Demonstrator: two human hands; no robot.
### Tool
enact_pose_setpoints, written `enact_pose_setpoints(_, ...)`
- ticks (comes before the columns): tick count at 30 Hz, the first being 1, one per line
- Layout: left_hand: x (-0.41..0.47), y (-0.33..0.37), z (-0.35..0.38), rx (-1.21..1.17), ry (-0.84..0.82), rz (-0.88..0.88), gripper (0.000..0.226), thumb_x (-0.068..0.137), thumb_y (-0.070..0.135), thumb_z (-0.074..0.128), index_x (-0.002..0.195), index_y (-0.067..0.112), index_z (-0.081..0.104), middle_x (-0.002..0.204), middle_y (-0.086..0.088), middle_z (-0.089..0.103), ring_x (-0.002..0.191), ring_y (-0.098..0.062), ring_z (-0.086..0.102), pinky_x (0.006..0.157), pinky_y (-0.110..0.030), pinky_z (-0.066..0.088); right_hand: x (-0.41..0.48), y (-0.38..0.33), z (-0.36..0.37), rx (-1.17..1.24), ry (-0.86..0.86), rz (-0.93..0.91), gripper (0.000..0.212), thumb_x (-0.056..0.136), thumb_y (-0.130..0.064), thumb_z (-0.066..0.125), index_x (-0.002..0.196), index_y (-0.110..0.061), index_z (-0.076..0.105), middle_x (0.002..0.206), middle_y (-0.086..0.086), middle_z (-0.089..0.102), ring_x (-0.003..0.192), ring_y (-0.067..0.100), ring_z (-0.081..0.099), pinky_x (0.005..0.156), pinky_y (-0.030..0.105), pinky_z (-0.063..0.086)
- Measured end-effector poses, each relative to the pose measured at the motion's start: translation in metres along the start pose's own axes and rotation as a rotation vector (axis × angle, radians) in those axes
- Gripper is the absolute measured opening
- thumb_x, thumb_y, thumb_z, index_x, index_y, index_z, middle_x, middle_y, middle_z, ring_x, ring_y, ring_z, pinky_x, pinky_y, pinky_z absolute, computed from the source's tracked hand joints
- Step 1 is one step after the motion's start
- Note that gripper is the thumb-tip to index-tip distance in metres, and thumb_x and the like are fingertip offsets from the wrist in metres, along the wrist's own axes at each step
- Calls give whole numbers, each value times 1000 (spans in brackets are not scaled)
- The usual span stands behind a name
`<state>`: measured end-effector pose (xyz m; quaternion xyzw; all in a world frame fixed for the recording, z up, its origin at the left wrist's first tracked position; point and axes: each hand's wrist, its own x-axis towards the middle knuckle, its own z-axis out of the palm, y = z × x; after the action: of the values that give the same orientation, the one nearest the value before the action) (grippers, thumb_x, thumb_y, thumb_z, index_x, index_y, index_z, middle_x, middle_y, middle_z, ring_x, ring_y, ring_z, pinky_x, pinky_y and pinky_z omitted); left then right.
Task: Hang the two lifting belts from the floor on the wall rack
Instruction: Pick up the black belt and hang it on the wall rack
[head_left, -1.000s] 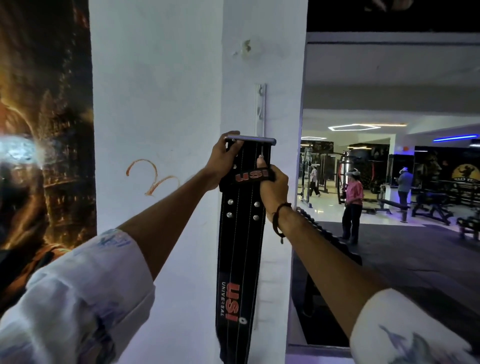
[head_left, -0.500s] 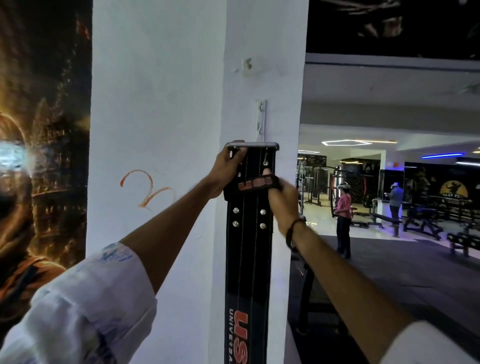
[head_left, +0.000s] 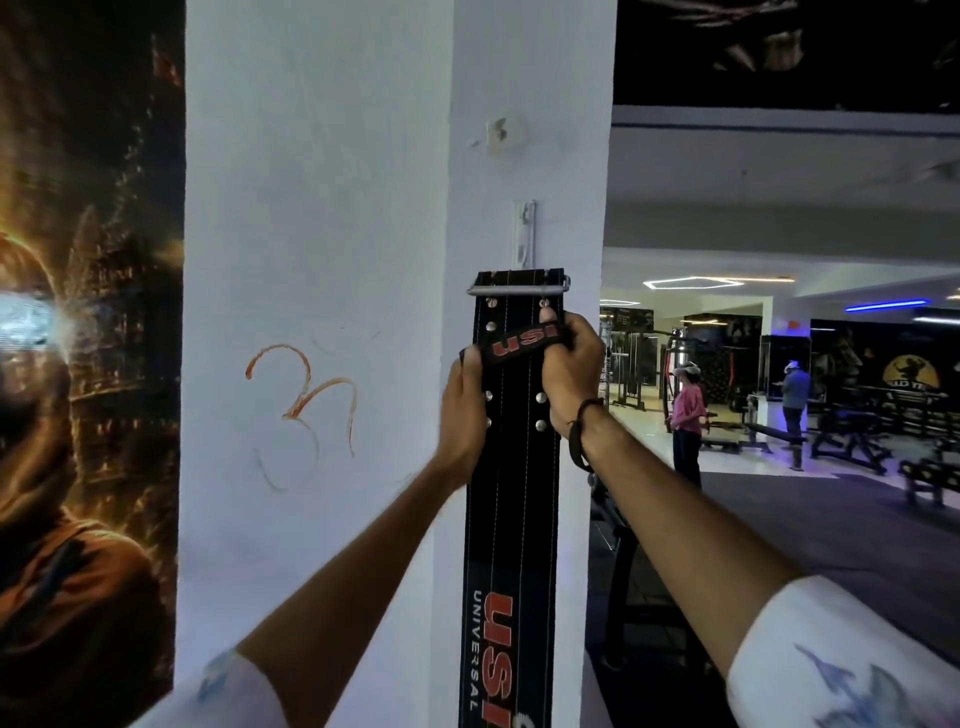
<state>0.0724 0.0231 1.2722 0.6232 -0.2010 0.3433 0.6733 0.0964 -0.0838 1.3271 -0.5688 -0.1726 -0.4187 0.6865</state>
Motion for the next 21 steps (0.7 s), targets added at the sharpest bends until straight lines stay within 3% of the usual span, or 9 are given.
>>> enact_pose_setpoints(2, -36, -32, -12, 148, -104, 47, 40, 101, 52, 37, 110, 19, 58, 96, 9, 67, 85, -3, 63, 74, -15, 51, 6, -3, 0, 0, 10, -16, 26, 95, -35, 61, 96, -10, 69, 82, -5, 66, 81, 13, 61, 71, 27, 49)
enact_pose_setpoints(6, -77, -77, -43, 361, -385, -74, 45, 95, 60, 41, 103, 20, 61, 83, 6, 69, 75, -10, 68, 62, -45, 57, 14, -3, -8, -10, 28, -12, 23, 97, -34, 59, 96, -13, 68, 78, -12, 61, 78, 7, 56, 69, 23, 45)
enact_pose_setpoints(8, -59, -62, -35, 334, -316, -72, 46, 93, 66, 43, 105, 24, 61, 90, 5, 72, 82, -14, 70, 70, -45, 60, 12, 1, -7, -14, 18, 6, 22, 97, -34, 59, 96, -14, 68, 77, -12, 61, 76, 6, 56, 69, 24, 46)
enact_pose_setpoints(11, -2, -19, -11, 140, -76, -51, 52, 91, 68, 46, 116, 24, 62, 106, 1, 72, 98, -17, 70, 87, -41, 58, 3, 10, 1, -12, -9, 26, 23, 95, -35, 61, 97, -14, 70, 83, -4, 68, 82, 16, 64, 75, 35, 53)
enact_pose_setpoints(13, 27, 0, -7, 106, -14, -5, 42, 91, 55, 52, 120, 25, 55, 114, -5, 69, 104, -22, 69, 92, -48, 57, 0, 10, 2, 17, 1, 54, 25, 95, -38, 60, 99, -16, 71, 90, 3, 72, 90, 26, 68, 77, 40, 57)
enact_pose_setpoints(16, 42, 3, -5, 85, -108, 36, 30, 97, 24, 54, 127, 23, 47, 113, -11, 68, 99, -30, 71, 86, -53, 59, 7, 5, -2, 47, 19, 82, 25, 96, -37, 59, 103, -15, 70, 96, 6, 73, 97, 29, 69, 81, 42, 58)
enact_pose_setpoints(18, 38, 5, 1, 58, -80, 92, 30, 99, 21, 52, 129, 19, 48, 114, -7, 68, 101, -23, 70, 90, -47, 59, 9, 3, -2, 81, 36, 87, 27, 95, -37, 61, 102, -13, 71, 95, 7, 72, 96, 27, 69, 82, 40, 57)
enact_pose_setpoints(21, 1, -15, 3, 107, -16, 78, 31, 102, 42, 49, 122, 20, 55, 102, 8, 70, 92, 0, 68, 84, -32, 57, 10, -1, 1, 77, 49, 52, 27, 94, -37, 63, 96, -11, 72, 83, 0, 68, 85, 19, 64, 76, 35, 54)
